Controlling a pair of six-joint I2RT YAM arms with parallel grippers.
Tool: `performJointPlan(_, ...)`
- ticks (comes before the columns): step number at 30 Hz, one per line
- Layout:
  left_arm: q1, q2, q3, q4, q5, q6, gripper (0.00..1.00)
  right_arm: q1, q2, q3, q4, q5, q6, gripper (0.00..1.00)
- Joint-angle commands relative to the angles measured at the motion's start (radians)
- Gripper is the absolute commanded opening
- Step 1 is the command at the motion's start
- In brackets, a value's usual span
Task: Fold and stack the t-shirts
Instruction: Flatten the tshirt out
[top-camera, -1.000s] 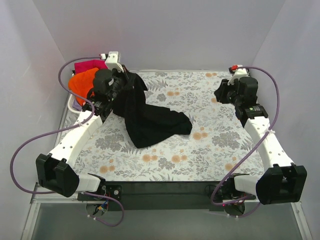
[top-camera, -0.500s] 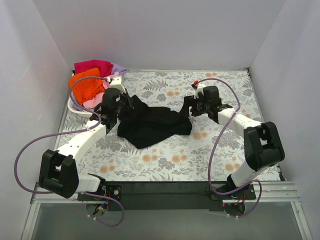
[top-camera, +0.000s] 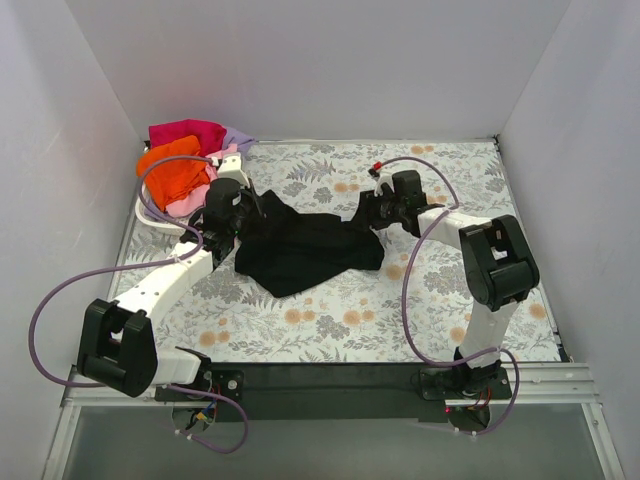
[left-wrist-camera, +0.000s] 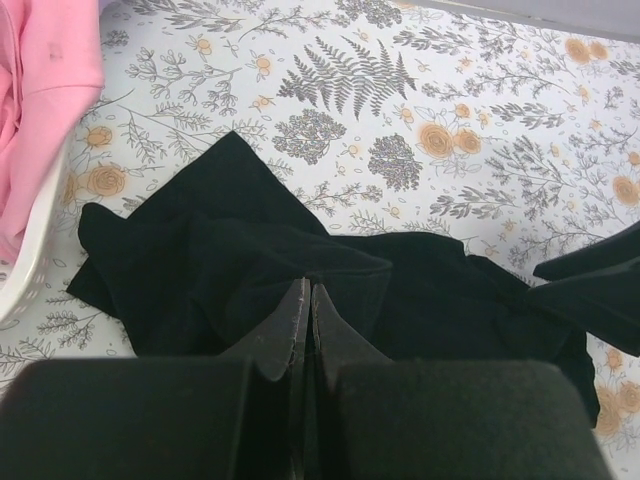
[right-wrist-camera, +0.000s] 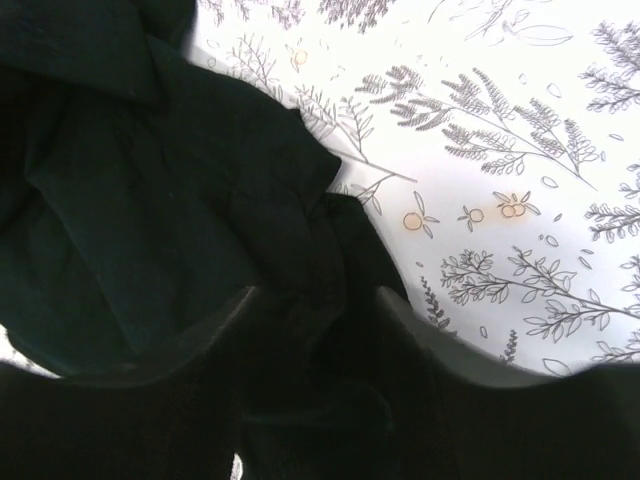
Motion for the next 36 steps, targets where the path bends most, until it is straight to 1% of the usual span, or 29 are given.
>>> performJointPlan(1, 0.004, -0.026, -0.003, 0.007, -0.044, 0.013, 0.00, 0.007, 0.002, 0.014, 0.045, -0.055, -0.004, 0.29)
performJointPlan(4, 0.007, -0.024, 0.008, 0.006, -0.063, 0.010, 0.00, 0.006, -0.040, -0.001, 0.028, -0.041, -0.008, 0.02)
performJointPlan(9, 0.017, 0.005, 0.086, 0.001, -0.044, 0.017, 0.00, 0.006, -0.173, 0.011, -0.038, -0.023, -0.018, 0.01)
performJointPlan(12, 0.027, 0.026, 0.167, -0.005, -0.038, 0.022, 0.00, -0.002, -0.279, 0.035, -0.088, 0.034, -0.044, 0.01)
performJointPlan(13, 0.041, 0.037, 0.218, -0.005, -0.034, 0.022, 0.00, -0.016, -0.306, 0.045, -0.110, 0.057, -0.048, 0.01)
performJointPlan(14, 0.049, 0.045, 0.242, 0.002, -0.002, 0.020, 0.00, -0.027, -0.354, 0.058, -0.117, 0.063, -0.057, 0.01)
performJointPlan(16, 0.072, 0.081, 0.310, 0.015, 0.043, 0.023, 0.00, -0.077, -0.388, 0.124, -0.139, 0.066, -0.067, 0.01)
performJointPlan(17, 0.075, 0.100, 0.391, 0.028, 0.109, 0.029, 0.00, -0.095, -0.405, 0.153, -0.160, 0.065, -0.073, 0.01)
performJointPlan(18, 0.076, 0.121, 0.436, 0.033, 0.133, 0.060, 0.00, -0.112, -0.411, 0.223, -0.195, 0.066, -0.077, 0.01)
performJointPlan(19, 0.077, 0.167, 0.482, 0.033, 0.202, 0.069, 0.00, -0.143, -0.416, 0.259, -0.212, 0.072, -0.085, 0.01)
performJointPlan(20, 0.077, 0.187, 0.578, 0.023, 0.253, 0.069, 0.00, -0.152, -0.425, 0.290, -0.249, 0.081, -0.091, 0.01)
performJointPlan(22, 0.076, 0.215, 0.644, 0.009, 0.272, 0.056, 0.00, -0.168, -0.457, 0.365, -0.288, 0.114, -0.116, 0.01)
performJointPlan(23, 0.077, 0.210, 0.655, 0.012, 0.278, 0.046, 0.00, -0.168, -0.477, 0.367, -0.295, 0.129, -0.122, 0.01)
performJointPlan(24, 0.077, 0.201, 0.633, 0.022, 0.267, 0.037, 0.00, -0.166, -0.500, 0.356, -0.295, 0.144, -0.125, 0.01)
performJointPlan(26, 0.077, 0.143, 0.562, 0.061, 0.229, 0.019, 0.00, -0.166, -0.580, 0.278, -0.294, 0.154, -0.120, 0.01)
performJointPlan(27, 0.077, 0.119, 0.458, 0.070, 0.183, 0.010, 0.00, -0.165, -0.609, 0.238, -0.289, 0.164, -0.114, 0.01)
performJointPlan(28, 0.077, 0.068, 0.404, 0.076, 0.162, -0.013, 0.00, -0.166, -0.664, 0.186, -0.288, 0.170, -0.108, 0.01)
performJointPlan(29, 0.075, 0.043, 0.337, 0.078, 0.146, -0.029, 0.00, -0.165, -0.693, 0.089, -0.289, 0.174, -0.099, 0.01)
performJointPlan(30, 0.075, 0.019, 0.216, 0.081, 0.116, -0.052, 0.00, -0.163, -0.719, 0.027, -0.288, 0.172, -0.090, 0.01)
performJointPlan(31, 0.070, -0.021, 0.142, 0.081, 0.097, -0.094, 0.00, -0.156, -0.770, -0.027, -0.289, 0.168, -0.068, 0.01)
performJointPlan(32, 0.067, -0.035, 0.084, 0.079, 0.092, -0.116, 0.00, -0.149, -0.791, -0.135, -0.288, 0.178, -0.056, 0.01)
performJointPlan(33, 0.063, -0.047, 0.030, 0.076, 0.085, -0.138, 0.00, -0.137, -0.811, -0.174, -0.286, 0.231, -0.048, 0.01)
performJointPlan(34, 0.046, -0.055, -0.072, 0.070, 0.056, -0.162, 0.00, -0.122, -0.825, -0.194, -0.303, 0.262, -0.044, 0.01)
performJointPlan(35, 0.037, -0.055, -0.111, 0.061, 0.037, -0.206, 0.00, -0.120, -0.821, -0.196, -0.329, 0.288, -0.047, 0.01)
performJointPlan(36, 0.024, -0.052, -0.151, 0.064, 0.020, -0.217, 0.00, -0.120, -0.815, -0.167, -0.370, 0.318, -0.051, 0.01)
